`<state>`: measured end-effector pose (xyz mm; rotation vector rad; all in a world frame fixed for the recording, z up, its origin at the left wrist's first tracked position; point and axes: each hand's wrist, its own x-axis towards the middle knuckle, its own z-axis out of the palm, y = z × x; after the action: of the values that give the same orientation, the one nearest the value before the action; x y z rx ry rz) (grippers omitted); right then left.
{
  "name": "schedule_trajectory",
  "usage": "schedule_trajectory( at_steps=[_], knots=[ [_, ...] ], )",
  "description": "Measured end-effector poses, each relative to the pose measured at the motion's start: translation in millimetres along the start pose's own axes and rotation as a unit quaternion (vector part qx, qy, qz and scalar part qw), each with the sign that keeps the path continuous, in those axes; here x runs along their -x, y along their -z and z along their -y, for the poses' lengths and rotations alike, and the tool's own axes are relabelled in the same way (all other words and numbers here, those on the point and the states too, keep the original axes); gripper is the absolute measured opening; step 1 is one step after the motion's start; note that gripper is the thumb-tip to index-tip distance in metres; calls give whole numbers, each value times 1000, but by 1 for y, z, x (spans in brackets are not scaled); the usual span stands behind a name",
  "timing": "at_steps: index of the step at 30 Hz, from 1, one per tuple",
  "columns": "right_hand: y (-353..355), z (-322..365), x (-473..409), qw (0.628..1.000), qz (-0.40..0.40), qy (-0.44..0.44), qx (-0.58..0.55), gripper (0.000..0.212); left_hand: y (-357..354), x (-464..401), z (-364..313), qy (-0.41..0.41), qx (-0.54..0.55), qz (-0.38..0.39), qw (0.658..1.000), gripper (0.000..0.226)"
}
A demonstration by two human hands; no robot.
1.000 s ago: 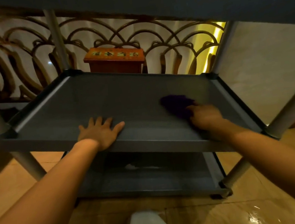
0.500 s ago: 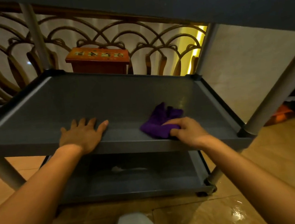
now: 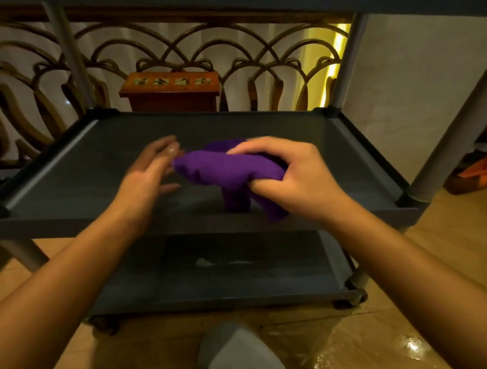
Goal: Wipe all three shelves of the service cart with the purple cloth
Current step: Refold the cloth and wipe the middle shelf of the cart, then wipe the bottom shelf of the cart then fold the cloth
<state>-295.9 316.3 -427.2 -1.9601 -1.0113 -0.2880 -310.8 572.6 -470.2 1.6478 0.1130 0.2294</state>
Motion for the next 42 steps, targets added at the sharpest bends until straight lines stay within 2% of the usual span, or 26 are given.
schedule_trajectory(
  at_steps=[2,4,5,7,9,13,14,16,18,20,22,23,24,26,28,30,33,35,36,39,42],
  knots=[
    [2,4,6,999,4,52,12,46,-16,17,-19,70,170,123,975,52],
    [-2,1,17,994,-4,102,48,46,-28,34,-27,123,242,208,940,59],
    [-7,-3,24,990,-9,121,69,45,-34,41,-26,135,251,220,933,57],
    [-20,-11,36,986,-4,138,94,47,-45,57,-16,131,261,202,935,48],
    [-32,-16,45,989,17,123,86,54,-57,66,-5,118,273,147,943,41],
    [-37,-20,55,996,70,51,-16,67,-66,70,7,117,282,58,951,49],
    [-36,-21,55,996,57,18,-60,67,-66,70,7,119,281,53,951,49],
    [-35,-24,54,988,-18,-78,-135,69,-66,71,7,126,287,67,947,45],
    [-37,-30,52,952,-68,-204,-218,81,-68,72,9,124,318,84,936,44],
    [-43,-41,53,880,-49,-286,-375,92,-73,68,10,103,340,64,933,41],
    [-50,-50,59,801,-32,-305,-514,86,-79,61,10,81,322,0,943,34],
    [-52,-52,60,781,-32,-305,-543,77,-80,56,8,64,301,-33,951,31],
    [-53,-53,60,780,-38,-306,-544,67,-80,52,6,47,278,-59,958,28],
    [-49,-54,55,826,-67,-301,-471,55,-76,46,1,26,218,-68,973,19],
    [-39,-59,51,864,-82,-281,-410,47,-65,45,-4,36,181,-22,983,23],
    [-27,-62,52,873,-37,-248,-418,46,-55,46,0,56,143,15,988,36],
    [-24,-61,56,885,75,-218,-404,46,-56,57,14,104,97,129,981,53],
    [-33,-62,61,907,90,-222,-346,46,-65,64,26,131,60,225,964,45],
    [-39,-62,65,920,74,-233,-308,48,-69,65,33,145,59,243,957,39],
    [-51,-73,85,932,26,-287,-220,60,-72,63,64,180,106,160,965,31],
    [-69,-86,118,926,66,-351,-120,81,-77,69,100,200,96,64,973,25]
  ],
)
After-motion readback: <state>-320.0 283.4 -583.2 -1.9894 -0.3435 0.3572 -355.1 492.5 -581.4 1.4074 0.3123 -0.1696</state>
